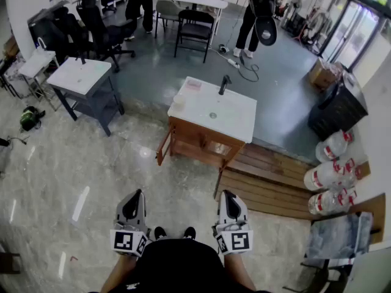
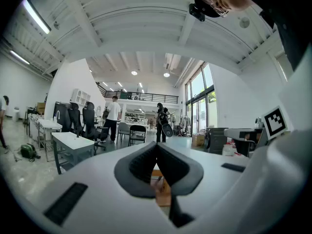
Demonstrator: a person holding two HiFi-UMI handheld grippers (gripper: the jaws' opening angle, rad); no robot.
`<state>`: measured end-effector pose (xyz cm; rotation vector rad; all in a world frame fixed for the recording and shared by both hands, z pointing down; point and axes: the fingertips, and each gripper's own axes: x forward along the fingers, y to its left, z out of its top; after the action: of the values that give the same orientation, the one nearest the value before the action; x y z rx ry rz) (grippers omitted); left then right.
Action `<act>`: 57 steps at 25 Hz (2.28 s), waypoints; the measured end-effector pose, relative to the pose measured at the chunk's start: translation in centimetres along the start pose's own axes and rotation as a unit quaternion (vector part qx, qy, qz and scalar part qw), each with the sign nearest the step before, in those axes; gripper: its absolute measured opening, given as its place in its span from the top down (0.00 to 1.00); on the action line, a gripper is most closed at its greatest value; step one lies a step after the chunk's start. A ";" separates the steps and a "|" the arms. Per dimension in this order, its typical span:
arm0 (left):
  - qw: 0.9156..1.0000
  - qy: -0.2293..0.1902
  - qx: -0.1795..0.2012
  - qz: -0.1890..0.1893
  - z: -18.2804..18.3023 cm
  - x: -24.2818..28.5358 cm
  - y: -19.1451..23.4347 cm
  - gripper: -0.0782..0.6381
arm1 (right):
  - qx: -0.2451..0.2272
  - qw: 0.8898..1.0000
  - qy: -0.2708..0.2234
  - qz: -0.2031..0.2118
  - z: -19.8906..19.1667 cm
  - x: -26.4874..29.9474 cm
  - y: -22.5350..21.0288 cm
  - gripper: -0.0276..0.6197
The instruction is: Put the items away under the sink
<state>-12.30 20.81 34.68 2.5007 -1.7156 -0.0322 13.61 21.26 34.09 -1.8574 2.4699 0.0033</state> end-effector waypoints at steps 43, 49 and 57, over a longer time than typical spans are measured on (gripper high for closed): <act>0.999 0.017 0.027 -0.011 -0.3 -0.7 0.2 0.88 | 0.033 0.999 -0.005 0.031 0.2 -0.5 1.1 0.30; 0.999 0.018 0.025 -0.011 -0.1 -1.0 1.2 0.88 | 0.029 0.999 -0.004 0.023 0.6 -0.4 1.6 0.28; 1.000 0.012 0.020 -0.013 0.1 -1.9 3.4 0.88 | 0.020 1.000 -0.004 0.009 0.6 -0.3 3.1 0.28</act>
<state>-16.14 21.40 34.87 2.5426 -1.6906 0.0300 10.76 22.45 33.38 -1.8162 2.4624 -0.0358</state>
